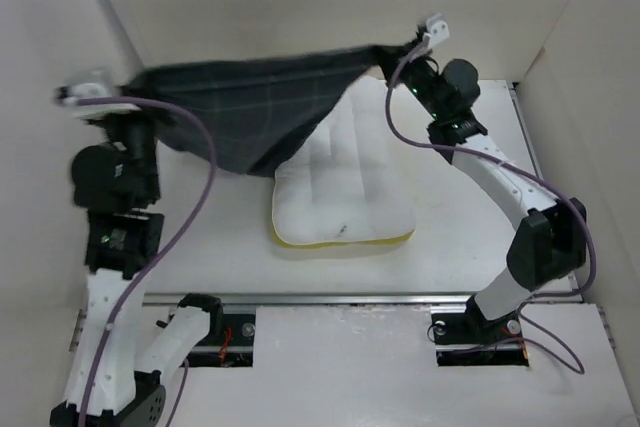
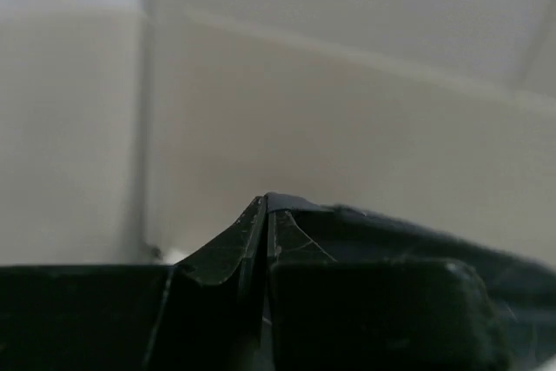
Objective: Put the pillow into the pillowcase
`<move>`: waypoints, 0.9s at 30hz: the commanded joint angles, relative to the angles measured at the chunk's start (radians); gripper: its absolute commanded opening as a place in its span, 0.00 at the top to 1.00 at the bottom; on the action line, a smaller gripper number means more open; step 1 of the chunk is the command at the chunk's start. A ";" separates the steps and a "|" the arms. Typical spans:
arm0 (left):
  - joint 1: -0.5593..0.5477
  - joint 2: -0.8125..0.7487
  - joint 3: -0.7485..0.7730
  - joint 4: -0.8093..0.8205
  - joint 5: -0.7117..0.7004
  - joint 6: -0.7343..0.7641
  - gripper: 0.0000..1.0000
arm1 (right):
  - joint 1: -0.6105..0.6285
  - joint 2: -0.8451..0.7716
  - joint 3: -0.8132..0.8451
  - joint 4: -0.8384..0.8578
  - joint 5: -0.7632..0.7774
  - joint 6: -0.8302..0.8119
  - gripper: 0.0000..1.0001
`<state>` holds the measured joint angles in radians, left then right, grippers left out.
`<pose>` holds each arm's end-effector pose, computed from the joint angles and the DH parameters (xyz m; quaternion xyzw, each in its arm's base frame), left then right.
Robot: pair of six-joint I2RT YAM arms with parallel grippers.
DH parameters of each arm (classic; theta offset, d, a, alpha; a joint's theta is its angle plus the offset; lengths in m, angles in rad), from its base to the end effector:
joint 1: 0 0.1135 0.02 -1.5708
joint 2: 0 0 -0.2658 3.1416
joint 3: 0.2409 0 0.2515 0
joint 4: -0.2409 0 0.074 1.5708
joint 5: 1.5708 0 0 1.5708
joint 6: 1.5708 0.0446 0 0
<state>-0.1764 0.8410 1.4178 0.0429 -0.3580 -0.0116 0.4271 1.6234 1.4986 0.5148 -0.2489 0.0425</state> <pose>0.1101 -0.0037 0.5623 -0.1207 0.4620 -0.0010 0.8786 0.3524 0.1725 0.4526 -0.2068 0.5225 0.2590 0.7856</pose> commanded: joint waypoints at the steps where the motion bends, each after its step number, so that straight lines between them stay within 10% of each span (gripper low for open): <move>1: -0.021 0.013 -0.258 -0.057 0.477 -0.195 1.00 | -0.152 -0.069 -0.240 -0.021 0.017 0.040 1.00; 5: -0.125 -0.037 -0.486 0.044 0.861 -0.195 1.00 | -0.185 -0.166 -0.349 -0.177 0.133 0.028 0.98; 9: -0.283 -0.088 -0.632 0.054 0.892 -0.249 0.93 | -0.185 -0.204 -0.379 -0.292 0.399 0.039 0.98; 10: -0.335 -0.103 -0.652 0.054 0.875 -0.249 0.86 | -0.194 -0.214 -0.370 -0.321 0.440 0.057 0.96; 14: -0.458 -0.102 -0.671 0.031 0.789 -0.249 0.00 | -0.217 -0.255 -0.351 -0.398 0.453 0.074 0.94; 17: -0.529 0.016 -0.591 -0.035 0.636 -0.216 0.00 | -0.217 -0.264 -0.341 -0.423 0.395 0.097 0.94; 19: -0.586 0.111 -0.472 -0.109 0.559 -0.173 0.00 | -0.217 -0.264 -0.316 -0.462 0.385 0.112 0.77; 21: -0.610 0.284 -0.331 -0.176 0.424 -0.121 0.00 | -0.226 -0.229 -0.285 -0.518 0.401 0.146 0.14; 22: -0.621 0.346 -0.285 -0.198 0.398 -0.108 0.00 | -0.226 -0.214 -0.238 -0.559 0.437 0.161 0.00; 27: -0.647 0.677 -0.048 -0.310 0.392 -0.059 0.00 | -0.248 -0.152 -0.149 -0.855 0.542 0.264 0.00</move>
<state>-0.8009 1.4326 1.2873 -0.1493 0.0967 -0.1280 0.1959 1.4612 1.2903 -0.1448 0.2050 0.2264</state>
